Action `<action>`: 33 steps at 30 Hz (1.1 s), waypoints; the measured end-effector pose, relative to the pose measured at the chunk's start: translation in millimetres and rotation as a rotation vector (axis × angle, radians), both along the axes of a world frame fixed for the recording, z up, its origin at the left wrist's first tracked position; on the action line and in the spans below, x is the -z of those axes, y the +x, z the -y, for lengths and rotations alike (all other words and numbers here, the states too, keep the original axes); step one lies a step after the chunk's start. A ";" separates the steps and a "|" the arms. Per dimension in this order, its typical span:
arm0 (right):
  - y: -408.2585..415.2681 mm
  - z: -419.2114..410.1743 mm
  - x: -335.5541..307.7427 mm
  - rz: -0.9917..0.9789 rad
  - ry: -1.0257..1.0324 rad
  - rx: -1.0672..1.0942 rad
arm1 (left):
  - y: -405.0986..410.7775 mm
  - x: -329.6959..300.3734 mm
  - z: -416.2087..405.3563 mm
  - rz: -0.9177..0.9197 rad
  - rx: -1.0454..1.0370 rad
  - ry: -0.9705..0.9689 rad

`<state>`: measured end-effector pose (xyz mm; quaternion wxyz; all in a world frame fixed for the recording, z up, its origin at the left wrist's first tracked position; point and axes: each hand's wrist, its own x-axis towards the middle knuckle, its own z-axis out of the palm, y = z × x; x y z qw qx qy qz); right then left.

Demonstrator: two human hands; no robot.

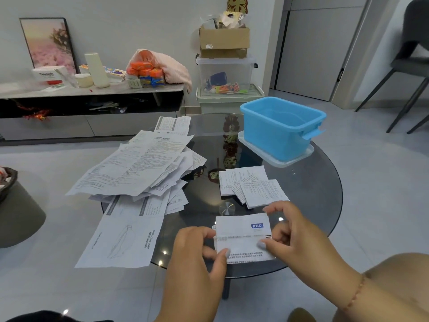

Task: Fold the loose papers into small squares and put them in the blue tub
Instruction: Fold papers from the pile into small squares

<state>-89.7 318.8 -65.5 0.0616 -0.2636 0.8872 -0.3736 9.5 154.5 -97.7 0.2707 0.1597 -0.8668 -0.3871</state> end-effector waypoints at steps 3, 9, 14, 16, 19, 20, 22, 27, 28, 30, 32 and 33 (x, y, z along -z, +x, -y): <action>-0.4 1.9 -0.5 -0.024 0.046 -0.036 | 0.0 0.3 -1.6 0.006 0.012 -0.045; -3.0 4.6 2.2 -0.031 0.108 -0.059 | 0.5 7.2 0.5 -0.050 0.040 -0.121; -9.3 8.7 9.7 -0.135 0.189 -0.117 | -4.9 18.8 8.2 -0.068 0.059 -0.236; -7.6 9.9 12.9 -0.204 0.208 -0.094 | -6.1 20.3 11.1 -0.061 0.088 -0.268; -5.7 5.5 10.8 -0.469 0.169 -0.126 | -7.8 17.0 15.5 -0.053 0.130 -0.288; -5.8 4.2 9.5 -0.495 0.147 -0.191 | -8.1 15.9 17.5 -0.060 0.147 -0.297; -4.6 1.5 9.5 -0.508 0.173 -0.368 | -9.1 14.2 23.8 -0.068 0.174 -0.322; 7.0 1.4 11.7 -0.631 0.470 -0.487 | -8.3 6.4 43.9 -0.121 0.291 -0.431; 8.9 2.5 12.5 -0.662 0.488 -0.482 | -5.3 4.0 45.6 -0.144 0.330 -0.471; 10.3 5.4 17.3 -0.759 0.473 -0.479 | 2.4 2.3 44.4 -0.166 0.401 -0.523; 11.8 7.8 22.1 -0.816 0.436 -0.473 | 8.4 6.7 41.4 -0.155 0.453 -0.573; 12.8 8.3 23.2 -0.805 0.428 -0.469 | 10.1 9.7 40.0 -0.136 0.472 -0.589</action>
